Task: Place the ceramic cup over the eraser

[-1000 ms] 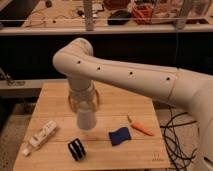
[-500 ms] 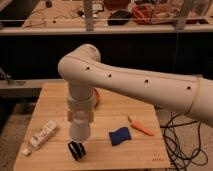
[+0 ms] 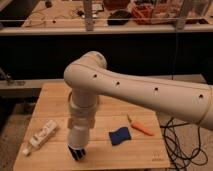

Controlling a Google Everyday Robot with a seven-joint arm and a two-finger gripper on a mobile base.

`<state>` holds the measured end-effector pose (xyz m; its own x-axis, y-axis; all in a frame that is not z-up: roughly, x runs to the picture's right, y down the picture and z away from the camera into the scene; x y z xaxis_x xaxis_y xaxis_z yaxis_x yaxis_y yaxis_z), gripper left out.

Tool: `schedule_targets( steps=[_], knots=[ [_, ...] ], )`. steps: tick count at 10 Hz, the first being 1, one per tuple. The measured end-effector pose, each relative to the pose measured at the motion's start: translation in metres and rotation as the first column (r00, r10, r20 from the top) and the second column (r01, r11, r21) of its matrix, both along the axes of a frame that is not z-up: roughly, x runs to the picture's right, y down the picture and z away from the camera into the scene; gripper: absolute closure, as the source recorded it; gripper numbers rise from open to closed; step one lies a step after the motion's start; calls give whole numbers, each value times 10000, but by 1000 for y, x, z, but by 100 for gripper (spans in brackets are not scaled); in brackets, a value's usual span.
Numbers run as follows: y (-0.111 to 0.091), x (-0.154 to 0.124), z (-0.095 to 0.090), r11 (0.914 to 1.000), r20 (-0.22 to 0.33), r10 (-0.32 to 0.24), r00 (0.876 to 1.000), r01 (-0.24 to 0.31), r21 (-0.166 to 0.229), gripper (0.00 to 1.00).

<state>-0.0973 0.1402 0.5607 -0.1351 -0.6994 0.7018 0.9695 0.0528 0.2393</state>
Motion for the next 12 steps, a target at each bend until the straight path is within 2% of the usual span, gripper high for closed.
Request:
schedule_targets(
  steps=[6, 8, 10, 12],
  knots=[
    [20, -18, 9, 9978, 846, -628, 9944, 645, -168, 100],
    [25, -21, 13, 9968, 941, -749, 9927, 770, -195, 92],
    [32, -23, 26, 9973, 775, -623, 9950, 651, -335, 97],
    [36, -26, 30, 9966, 819, -679, 9943, 714, -408, 100]
  ],
)
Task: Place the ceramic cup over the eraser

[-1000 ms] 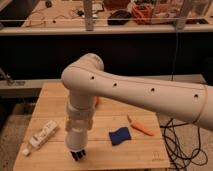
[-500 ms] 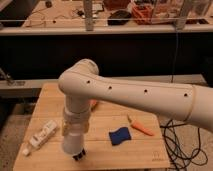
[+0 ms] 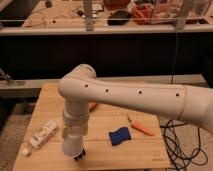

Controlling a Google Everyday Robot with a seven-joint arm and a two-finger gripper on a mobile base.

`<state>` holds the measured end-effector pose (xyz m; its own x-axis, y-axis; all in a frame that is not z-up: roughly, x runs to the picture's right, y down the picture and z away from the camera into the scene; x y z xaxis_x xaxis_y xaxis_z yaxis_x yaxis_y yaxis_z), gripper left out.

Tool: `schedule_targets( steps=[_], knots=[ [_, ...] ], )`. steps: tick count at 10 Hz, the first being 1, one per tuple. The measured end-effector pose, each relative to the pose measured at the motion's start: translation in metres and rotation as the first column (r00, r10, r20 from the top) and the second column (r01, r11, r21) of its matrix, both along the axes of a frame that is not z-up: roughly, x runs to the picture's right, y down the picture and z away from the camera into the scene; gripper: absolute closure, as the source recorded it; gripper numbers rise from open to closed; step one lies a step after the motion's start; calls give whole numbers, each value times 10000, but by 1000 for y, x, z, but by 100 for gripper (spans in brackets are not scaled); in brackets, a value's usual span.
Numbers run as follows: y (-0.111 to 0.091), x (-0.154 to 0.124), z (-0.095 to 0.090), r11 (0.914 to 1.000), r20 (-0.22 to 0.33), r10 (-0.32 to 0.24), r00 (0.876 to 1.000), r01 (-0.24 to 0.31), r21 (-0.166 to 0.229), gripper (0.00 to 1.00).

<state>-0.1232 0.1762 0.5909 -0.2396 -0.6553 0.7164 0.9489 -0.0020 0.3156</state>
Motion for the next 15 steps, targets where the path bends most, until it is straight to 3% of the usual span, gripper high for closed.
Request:
schedule_targets(
  steps=[15],
  knots=[
    [19, -7, 31, 9996, -106, 29, 9999, -32, -272, 100]
  ],
)
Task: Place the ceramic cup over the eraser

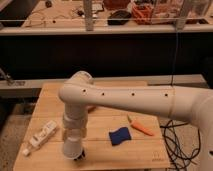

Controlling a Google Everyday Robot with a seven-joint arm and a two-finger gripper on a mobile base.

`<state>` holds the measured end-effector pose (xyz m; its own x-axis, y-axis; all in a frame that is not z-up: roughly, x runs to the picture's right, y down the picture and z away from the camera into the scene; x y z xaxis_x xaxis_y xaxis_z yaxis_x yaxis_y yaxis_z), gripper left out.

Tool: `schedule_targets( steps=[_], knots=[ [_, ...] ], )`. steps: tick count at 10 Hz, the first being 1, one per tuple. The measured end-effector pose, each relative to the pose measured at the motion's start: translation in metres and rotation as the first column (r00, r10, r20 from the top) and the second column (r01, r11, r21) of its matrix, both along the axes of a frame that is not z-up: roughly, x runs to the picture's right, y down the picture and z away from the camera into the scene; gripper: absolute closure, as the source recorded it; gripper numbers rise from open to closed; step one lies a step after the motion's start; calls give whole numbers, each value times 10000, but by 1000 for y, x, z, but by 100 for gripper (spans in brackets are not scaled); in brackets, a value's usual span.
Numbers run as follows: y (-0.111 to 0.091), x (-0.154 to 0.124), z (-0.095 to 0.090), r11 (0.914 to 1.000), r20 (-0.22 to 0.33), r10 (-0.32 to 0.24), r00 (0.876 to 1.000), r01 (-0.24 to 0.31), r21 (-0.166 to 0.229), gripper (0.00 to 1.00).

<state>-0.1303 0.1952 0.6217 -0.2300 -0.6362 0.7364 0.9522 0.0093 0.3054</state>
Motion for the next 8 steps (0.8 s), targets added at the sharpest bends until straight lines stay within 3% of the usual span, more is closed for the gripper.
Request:
schedule_targets(
  steps=[8],
  knots=[
    [5, 3, 9, 10000, -18, 81, 10000, -81, -46, 100]
  ],
)
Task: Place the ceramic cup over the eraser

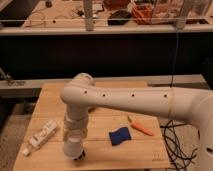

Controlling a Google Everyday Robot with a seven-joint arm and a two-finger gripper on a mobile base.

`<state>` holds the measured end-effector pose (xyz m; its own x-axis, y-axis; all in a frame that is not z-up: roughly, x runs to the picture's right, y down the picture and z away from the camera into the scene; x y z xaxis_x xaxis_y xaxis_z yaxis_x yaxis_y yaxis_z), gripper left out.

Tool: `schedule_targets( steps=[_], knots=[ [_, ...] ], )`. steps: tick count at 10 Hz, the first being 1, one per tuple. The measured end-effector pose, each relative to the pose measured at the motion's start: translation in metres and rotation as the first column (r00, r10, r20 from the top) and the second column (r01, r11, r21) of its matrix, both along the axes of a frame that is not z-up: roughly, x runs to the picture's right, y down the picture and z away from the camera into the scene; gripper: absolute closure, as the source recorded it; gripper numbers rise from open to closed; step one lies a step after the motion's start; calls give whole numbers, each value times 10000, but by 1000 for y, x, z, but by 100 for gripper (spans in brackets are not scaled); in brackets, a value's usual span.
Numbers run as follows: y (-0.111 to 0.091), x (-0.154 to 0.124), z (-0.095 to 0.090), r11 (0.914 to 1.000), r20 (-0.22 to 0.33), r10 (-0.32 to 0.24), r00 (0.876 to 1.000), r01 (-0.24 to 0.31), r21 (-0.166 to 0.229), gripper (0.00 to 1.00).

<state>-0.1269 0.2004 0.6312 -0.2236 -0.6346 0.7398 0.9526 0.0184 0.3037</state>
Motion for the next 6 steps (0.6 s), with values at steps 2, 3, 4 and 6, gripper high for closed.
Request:
schedule_targets(
  steps=[2, 3, 4, 6],
  knots=[
    [1, 1, 2, 10000, 2, 18, 10000, -18, -7, 100],
    [1, 1, 2, 10000, -4, 22, 10000, -22, -11, 100],
    [2, 1, 3, 10000, -7, 19, 10000, -19, -12, 100],
    [3, 1, 5, 10000, -7, 27, 10000, -27, -18, 100]
  ],
)
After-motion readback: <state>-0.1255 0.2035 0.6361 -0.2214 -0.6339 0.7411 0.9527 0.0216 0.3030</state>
